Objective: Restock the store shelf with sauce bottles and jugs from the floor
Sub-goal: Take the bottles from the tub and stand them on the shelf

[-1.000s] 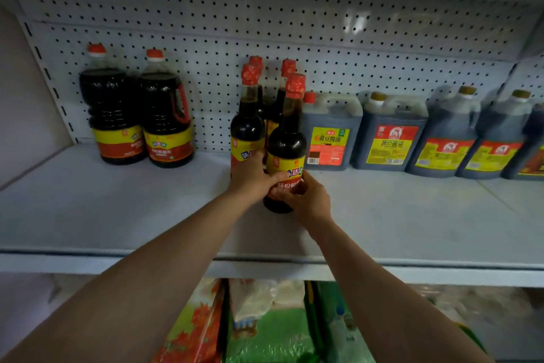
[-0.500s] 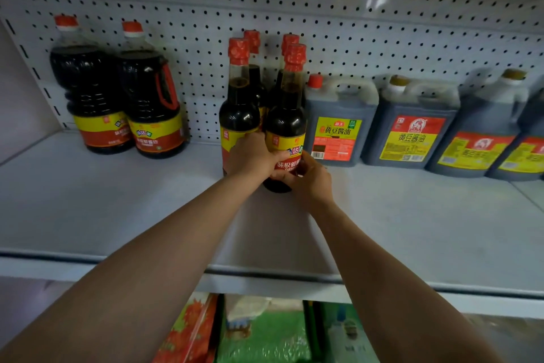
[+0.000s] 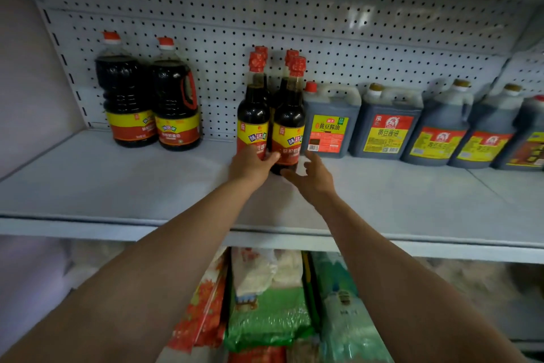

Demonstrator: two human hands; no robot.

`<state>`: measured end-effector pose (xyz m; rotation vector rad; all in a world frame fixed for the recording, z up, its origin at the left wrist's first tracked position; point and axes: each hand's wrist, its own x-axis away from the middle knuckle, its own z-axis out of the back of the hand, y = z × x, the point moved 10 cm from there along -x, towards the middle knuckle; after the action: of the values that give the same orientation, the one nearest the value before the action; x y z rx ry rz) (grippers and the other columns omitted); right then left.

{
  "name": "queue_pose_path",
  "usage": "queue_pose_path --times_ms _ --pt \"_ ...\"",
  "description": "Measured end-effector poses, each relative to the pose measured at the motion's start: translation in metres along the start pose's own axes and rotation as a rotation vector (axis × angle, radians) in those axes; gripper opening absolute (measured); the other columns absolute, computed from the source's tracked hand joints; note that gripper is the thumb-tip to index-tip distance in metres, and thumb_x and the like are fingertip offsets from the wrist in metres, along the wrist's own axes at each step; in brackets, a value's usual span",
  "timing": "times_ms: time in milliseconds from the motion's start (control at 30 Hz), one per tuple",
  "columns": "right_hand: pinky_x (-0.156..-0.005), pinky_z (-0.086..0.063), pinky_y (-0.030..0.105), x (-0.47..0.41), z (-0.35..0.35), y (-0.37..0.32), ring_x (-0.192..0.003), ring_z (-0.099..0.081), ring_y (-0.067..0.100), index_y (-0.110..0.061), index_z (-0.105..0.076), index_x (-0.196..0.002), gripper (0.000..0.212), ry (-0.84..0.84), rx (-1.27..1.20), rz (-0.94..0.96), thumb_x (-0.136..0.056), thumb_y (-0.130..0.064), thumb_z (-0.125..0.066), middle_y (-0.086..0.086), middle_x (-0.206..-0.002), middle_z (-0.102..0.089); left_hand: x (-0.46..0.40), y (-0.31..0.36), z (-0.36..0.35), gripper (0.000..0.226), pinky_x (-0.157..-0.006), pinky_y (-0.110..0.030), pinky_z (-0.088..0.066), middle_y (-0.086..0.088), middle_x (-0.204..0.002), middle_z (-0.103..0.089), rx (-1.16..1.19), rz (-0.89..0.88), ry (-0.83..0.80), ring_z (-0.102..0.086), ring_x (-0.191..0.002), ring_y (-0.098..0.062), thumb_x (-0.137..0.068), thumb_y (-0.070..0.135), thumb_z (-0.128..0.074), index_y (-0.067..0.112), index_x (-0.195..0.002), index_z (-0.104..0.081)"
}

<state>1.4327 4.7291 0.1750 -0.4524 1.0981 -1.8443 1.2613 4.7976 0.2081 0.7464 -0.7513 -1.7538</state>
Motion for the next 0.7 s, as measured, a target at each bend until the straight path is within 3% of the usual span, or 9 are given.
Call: queue_pose_path --times_ms 67,167,467,567,700 --pt "-0.104 -0.047 0.041 0.026 0.003 -0.014 -0.13 -0.054 0.029 -0.017 -0.045 -0.144 0.077 0.008 0.069 0.041 -0.081 -0.033 -0.085 0.012 -0.14 -0.059 0.022 -0.012 0.017 0.051 -0.097 -0.037 -0.047 -0.006 -0.128 -0.064 -0.018 0.004 -0.023 -0.059 -0.117 -0.028 -0.09 0.046 -0.067 0.018 -0.132 -0.056" --pt "-0.098 -0.045 0.036 0.076 -0.007 -0.034 -0.128 -0.053 0.029 -0.021 -0.046 -0.143 0.075 -0.023 0.248 0.089 -0.08 -0.036 -0.084 0.01 -0.137 -0.058 0.062 -0.039 0.049 0.07 -0.101 -0.04 -0.045 -0.012 -0.138 -0.051 -0.103 0.01 -0.03 -0.053 -0.125 -0.033 -0.085 0.048 -0.073 0.021 -0.142 -0.043" --pt "-0.098 -0.05 0.044 0.227 -0.095 -0.049 -0.123 -0.053 0.033 -0.03 -0.05 -0.139 0.066 -0.123 0.392 0.12 -0.081 -0.036 -0.081 0.01 -0.132 -0.057 0.18 -0.158 0.122 0.069 -0.093 -0.042 -0.05 -0.015 -0.125 -0.049 -0.247 0.023 -0.04 -0.055 -0.111 -0.033 -0.076 0.049 -0.08 0.023 -0.133 -0.052" --pt "-0.103 -0.044 0.039 0.265 -0.127 -0.037 -0.132 -0.048 0.033 -0.028 -0.045 -0.144 0.075 -0.184 0.44 0.09 -0.08 -0.038 -0.082 0.011 -0.135 -0.059 0.207 -0.202 0.128 0.074 -0.095 -0.041 -0.05 -0.01 -0.131 -0.056 -0.281 0.037 -0.059 -0.055 -0.117 -0.031 -0.068 0.051 -0.084 0.023 -0.129 -0.054" --pt "-0.098 -0.049 0.043 0.301 -0.16 -0.015 -0.126 -0.049 0.034 -0.029 -0.044 -0.145 0.075 -0.272 0.446 0.053 -0.081 -0.035 -0.082 0.012 -0.133 -0.057 0.238 -0.249 0.128 0.074 -0.096 -0.039 -0.047 -0.011 -0.132 -0.053 -0.315 0.101 -0.096 -0.053 -0.12 -0.033 -0.07 0.052 -0.082 0.026 -0.133 -0.051"
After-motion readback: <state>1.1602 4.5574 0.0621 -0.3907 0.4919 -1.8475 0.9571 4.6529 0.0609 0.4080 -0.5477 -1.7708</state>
